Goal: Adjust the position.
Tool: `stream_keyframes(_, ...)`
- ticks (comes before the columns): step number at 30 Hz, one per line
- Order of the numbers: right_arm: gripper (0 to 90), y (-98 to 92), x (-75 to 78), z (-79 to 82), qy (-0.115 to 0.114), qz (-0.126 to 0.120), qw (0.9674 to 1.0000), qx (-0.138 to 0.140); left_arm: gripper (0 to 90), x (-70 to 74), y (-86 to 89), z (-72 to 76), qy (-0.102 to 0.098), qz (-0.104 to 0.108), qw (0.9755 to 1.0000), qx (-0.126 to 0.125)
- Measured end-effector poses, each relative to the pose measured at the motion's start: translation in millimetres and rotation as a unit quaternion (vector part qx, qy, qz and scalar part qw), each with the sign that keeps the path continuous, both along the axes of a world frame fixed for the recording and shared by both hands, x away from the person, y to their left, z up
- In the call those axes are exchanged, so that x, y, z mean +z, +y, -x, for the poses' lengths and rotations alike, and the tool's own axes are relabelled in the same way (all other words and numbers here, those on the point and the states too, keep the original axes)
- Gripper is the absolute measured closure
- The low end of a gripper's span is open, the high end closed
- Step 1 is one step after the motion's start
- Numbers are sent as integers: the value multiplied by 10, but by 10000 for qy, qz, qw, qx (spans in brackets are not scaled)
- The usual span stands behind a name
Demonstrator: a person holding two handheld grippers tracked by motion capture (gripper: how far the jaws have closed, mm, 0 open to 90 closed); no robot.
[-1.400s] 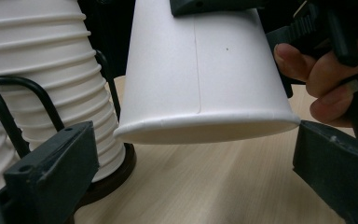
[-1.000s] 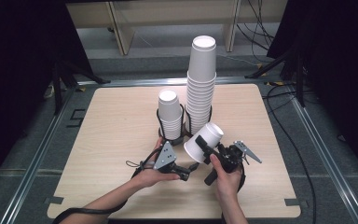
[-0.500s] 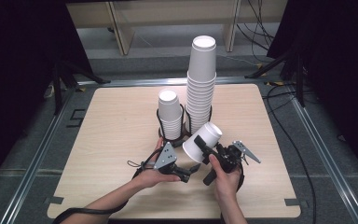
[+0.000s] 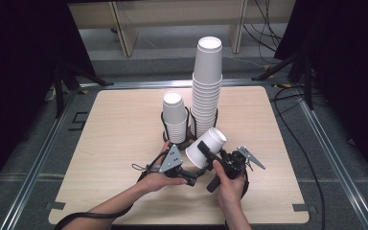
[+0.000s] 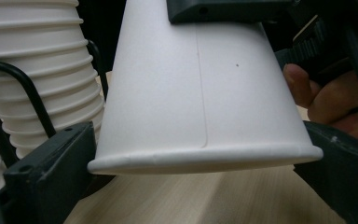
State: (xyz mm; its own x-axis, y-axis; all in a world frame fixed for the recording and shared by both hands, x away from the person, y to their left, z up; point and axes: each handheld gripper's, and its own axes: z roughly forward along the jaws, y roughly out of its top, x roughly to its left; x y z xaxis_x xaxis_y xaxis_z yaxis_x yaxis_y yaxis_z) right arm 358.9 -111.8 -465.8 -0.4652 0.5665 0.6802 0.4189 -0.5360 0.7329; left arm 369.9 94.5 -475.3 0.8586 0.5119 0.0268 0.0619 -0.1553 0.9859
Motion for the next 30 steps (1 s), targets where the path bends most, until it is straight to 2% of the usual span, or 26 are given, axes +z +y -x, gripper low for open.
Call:
stream_keyframes(1, 197, 10, 8, 14, 123, -107, 9999, 7, 1, -4, -5, 3, 15, 8, 10000, -13)
stream_keyframes(2, 193, 10, 6, 12, 151, -54, 9999, -26, 11, -3, -3, 5, -18, -19, 10000, -23)
stream_keyframes(3, 186, -4, -5, 1, 8, 21, 10000, -35, 25, 3, 5, 4, -53, -95, 9999, -38)
stream_keyframes(4, 182, -10, -4, 6, 35, -4, 10000, -20, 34, 1, 0, -1, -97, -60, 9999, -64)
stream_keyframes(5, 176, -15, -12, 0, 15, -30, 10000, 9, 44, 11, 14, 5, -97, -146, 9998, -75)
stream_keyframes(7, 159, -21, -10, 2, 3, -22, 10000, 9, 75, 14, 25, 5, -195, -180, 9996, -95)
stream_keyframes(9, 147, -26, -4, 2, -7, -11, 10000, 52, 100, 10, 20, 1, -255, -91, 9995, -138)
stream_keyframes(10, 139, -32, -6, -4, -26, -4, 10000, 60, 112, 26, 35, 2, -290, -183, 9993, -122)
stream_keyframes(11, 123, -36, -9, -10, -20, -31, 10000, 83, 122, 29, 37, 5, -295, -156, 9994, -123)
stream_keyframes(12, 58, -38, -8, -11, 52, -34, 10000, 78, 135, 35, 39, 5, -297, -147, 9994, -128)
stream_keyframes(13, 37, -30, -13, -13, 83, -58, 9998, 151, 142, 41, 40, 6, -299, -141, 9994, -140)
stream_keyframes(17, 27, -14, -32, -15, 43, 87, 9997, 221, 158, 51, 50, 2, -366, -154, 9991, -158)
stream_keyframes(20, 30, -4, -17, -22, 216, 36, 9995, 228, 168, 52, 60, -5, -373, -173, 9990, -159)
stream_keyframes(21, 29, -17, -23, -31, 93, 92, 9996, 259, 170, 57, 67, -10, -357, -176, 9990, -185)
stream_keyframes(25, 20, -32, -33, -15, 67, 5, 9994, 350, 172, 72, 91, -22, -369, -177, 9991, -144)
stream_keyframes(26, 19, -38, -31, -8, 108, 49, 9995, 307, 172, 76, 98, -27, -364, -193, 9990, -162)
stream_keyframes(27, 16, -44, -32, 3, 112, -21, 9993, 365, 172, 81, 111, -30, -375, -199, 9990, -126)
stream_keyframes(28, 16, -62, -35, 12, 67, 21, 9992, 383, 173, 82, 115, -38, -397, -181, 9990, -126)
stream_keyframes(29, 15, -69, -33, 25, 144, 30, 9992, 361, 172, 92, 135, -42, -380, -240, 9989, -124)
stream_keyframes(30, 15, -89, -36, 43, 97, 49, 9992, 382, 172, 92, 129, -42, -355, -133, 9992, -104)
